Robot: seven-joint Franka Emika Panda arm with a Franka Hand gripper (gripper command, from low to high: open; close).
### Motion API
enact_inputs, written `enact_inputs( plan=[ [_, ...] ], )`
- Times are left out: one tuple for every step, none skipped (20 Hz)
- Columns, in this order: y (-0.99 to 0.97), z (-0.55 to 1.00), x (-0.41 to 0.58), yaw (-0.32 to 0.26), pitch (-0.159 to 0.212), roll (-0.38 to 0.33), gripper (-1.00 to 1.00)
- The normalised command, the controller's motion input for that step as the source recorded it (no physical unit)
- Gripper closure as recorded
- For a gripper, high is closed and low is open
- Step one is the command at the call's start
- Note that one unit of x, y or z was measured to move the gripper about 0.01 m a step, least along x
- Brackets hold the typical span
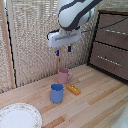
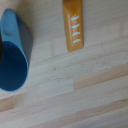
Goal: Propose to navigate your clamp on the clench of the first drawer. Use gentle force to register to the cabinet. Send posterior your swing mandate till over it lurks, a cup of pink essence. Fortify your grip after aiming concentric with the pink cup’s periphery. Manoeuvre the pink towards the cabinet's top. Drop your compression till the cup is resting inside.
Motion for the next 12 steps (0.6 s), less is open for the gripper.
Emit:
enact_inputs(
  plan=[
    [-0.06, 0.21, 0.0, 0.107, -0.04, -0.329, -1.0],
    [-0.08, 0.17, -0.023, 0.101, -0.016, -0.344, -1.0],
    [-0.09, 0.14, -0.037, 0.096, -0.007, -0.35, -1.0],
    [-0.1, 0.12, -0.06, 0.097, -0.006, -0.356, -1.0],
    [-0.11, 0.11, -0.051, 0.095, -0.007, -0.362, -1.0],
    [-0.11, 0.1, -0.057, 0.095, -0.005, -0.363, -1.0],
    [-0.12, 0.09, -0.066, 0.093, 0.0, -0.368, -1.0],
    [-0.12, 0.08, -0.077, 0.091, 0.0, -0.371, -1.0],
    [-0.13, 0.05, -0.089, 0.089, 0.0, -0.375, -1.0],
    [-0.15, 0.03, -0.103, 0.086, 0.0, -0.375, -1.0],
    [-0.15, 0.01, -0.111, 0.083, 0.0, -0.375, -1.0],
    [-0.15, 0.01, -0.126, 0.076, 0.0, -0.375, -1.0]
  ],
)
